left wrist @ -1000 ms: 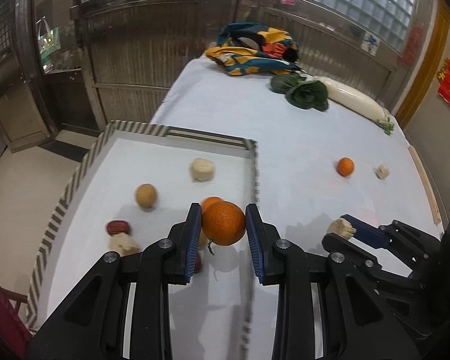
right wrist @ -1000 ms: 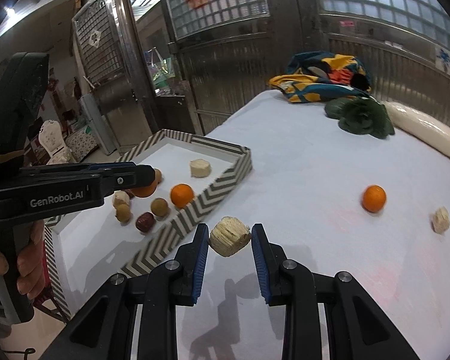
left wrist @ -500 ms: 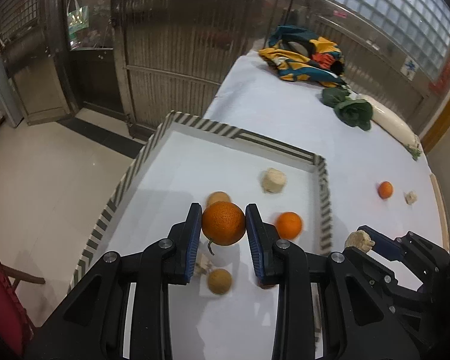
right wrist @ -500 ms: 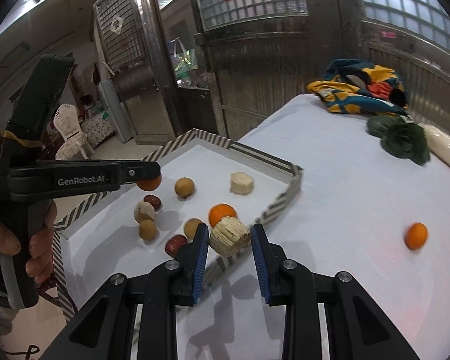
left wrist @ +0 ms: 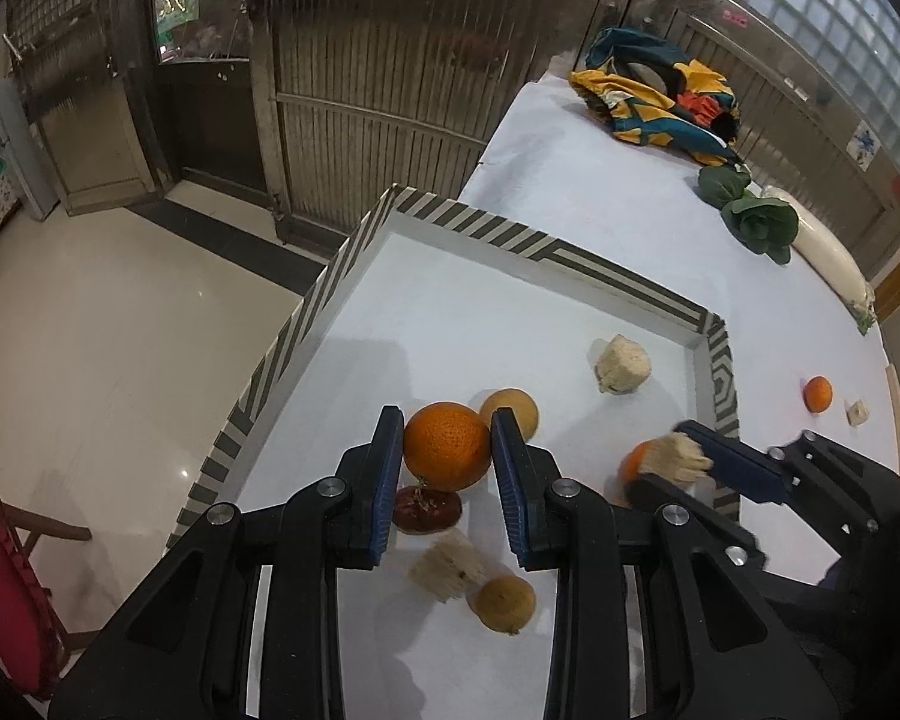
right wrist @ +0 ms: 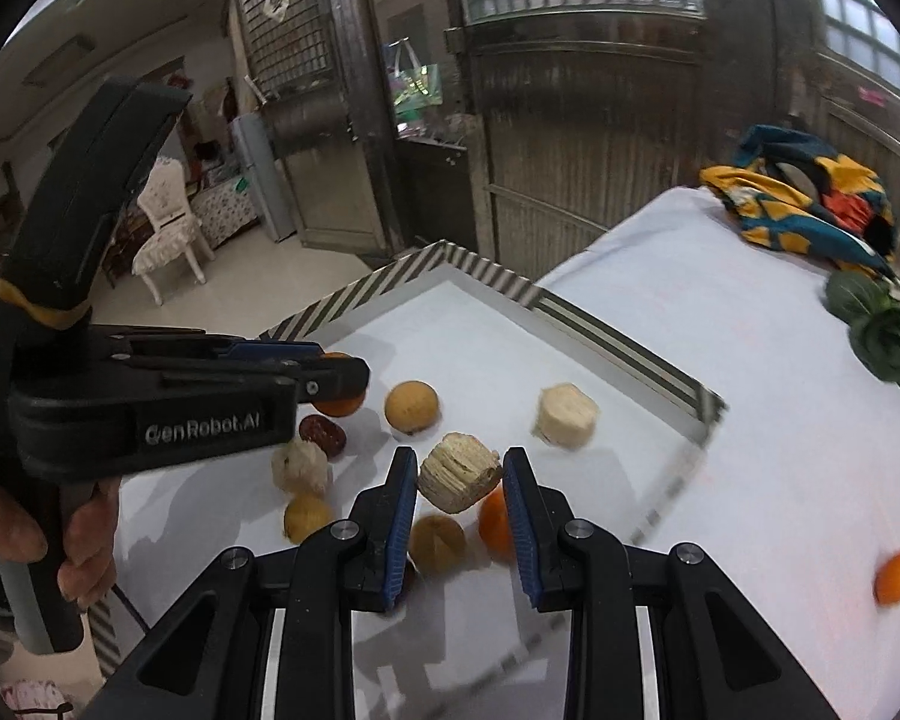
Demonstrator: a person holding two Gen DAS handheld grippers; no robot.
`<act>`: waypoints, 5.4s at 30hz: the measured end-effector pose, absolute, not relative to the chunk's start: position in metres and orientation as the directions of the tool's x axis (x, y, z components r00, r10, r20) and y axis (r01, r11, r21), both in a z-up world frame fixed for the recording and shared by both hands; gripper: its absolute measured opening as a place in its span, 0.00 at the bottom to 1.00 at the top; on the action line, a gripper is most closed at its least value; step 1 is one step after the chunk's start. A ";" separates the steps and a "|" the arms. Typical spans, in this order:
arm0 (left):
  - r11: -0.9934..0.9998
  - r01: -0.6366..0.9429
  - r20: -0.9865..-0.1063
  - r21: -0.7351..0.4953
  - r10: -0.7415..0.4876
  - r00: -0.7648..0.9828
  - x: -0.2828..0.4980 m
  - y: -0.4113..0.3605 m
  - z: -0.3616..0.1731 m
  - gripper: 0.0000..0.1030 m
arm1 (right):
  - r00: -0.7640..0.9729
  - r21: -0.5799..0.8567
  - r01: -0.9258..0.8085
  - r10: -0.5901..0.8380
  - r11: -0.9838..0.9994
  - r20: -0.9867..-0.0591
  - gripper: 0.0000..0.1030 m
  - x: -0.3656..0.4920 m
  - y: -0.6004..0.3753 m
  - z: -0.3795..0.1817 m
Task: Organize fruits
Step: 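Open both tools to release the orange and pale cube into the tray, then grasp the last orange with the left tool while the right tool grasps the last yam cube, then carry the orange and yam cube over the tray with both tools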
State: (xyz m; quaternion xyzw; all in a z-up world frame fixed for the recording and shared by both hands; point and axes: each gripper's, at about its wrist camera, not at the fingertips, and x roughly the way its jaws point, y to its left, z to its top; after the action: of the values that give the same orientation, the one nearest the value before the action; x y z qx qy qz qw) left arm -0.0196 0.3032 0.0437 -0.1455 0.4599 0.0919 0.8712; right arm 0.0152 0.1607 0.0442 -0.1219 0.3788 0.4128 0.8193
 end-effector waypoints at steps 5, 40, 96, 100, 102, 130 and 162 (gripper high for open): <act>0.939 -0.301 -0.832 -0.169 0.029 0.554 -0.016 0.308 0.039 0.28 | 0.356 0.100 -0.775 0.563 0.624 -0.746 0.28 0.025 0.178 0.031; 0.964 -0.256 -0.809 -0.068 0.097 0.580 -0.029 0.260 0.058 0.61 | 0.396 0.082 -0.770 0.575 0.632 -0.716 0.35 0.004 0.141 0.048; 0.980 0.153 -0.839 -0.131 -0.192 0.509 0.073 0.000 0.066 0.61 | 0.640 0.125 -0.233 0.249 0.964 -0.727 0.28 0.112 -0.201 0.024; 0.977 0.148 -0.846 -0.152 -0.206 0.492 0.088 -0.007 0.062 0.61 | 0.639 0.151 -0.216 0.257 0.965 -0.725 0.28 0.110 -0.211 0.024; 0.977 0.154 -0.845 -0.145 -0.204 0.495 0.092 -0.012 0.059 0.61 | 0.636 0.162 -0.209 0.260 0.964 -0.727 0.28 0.111 -0.216 0.023; 0.987 0.141 -0.854 -0.080 -0.141 0.501 0.090 0.000 0.046 0.31 | 0.622 0.211 -0.240 0.317 0.948 -0.716 0.28 0.098 -0.211 0.030; 0.997 0.007 -0.765 -0.071 -0.059 0.642 -0.070 0.118 0.082 0.31 | 0.576 0.169 -0.523 0.492 0.836 -0.653 0.28 -0.044 -0.052 0.061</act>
State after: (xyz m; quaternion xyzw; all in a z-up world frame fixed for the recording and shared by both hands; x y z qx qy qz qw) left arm -0.0704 0.1183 0.0819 -0.0308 0.4228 -0.0185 0.9055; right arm -0.0444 -0.0516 0.0613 -0.0212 0.3612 0.2858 0.8873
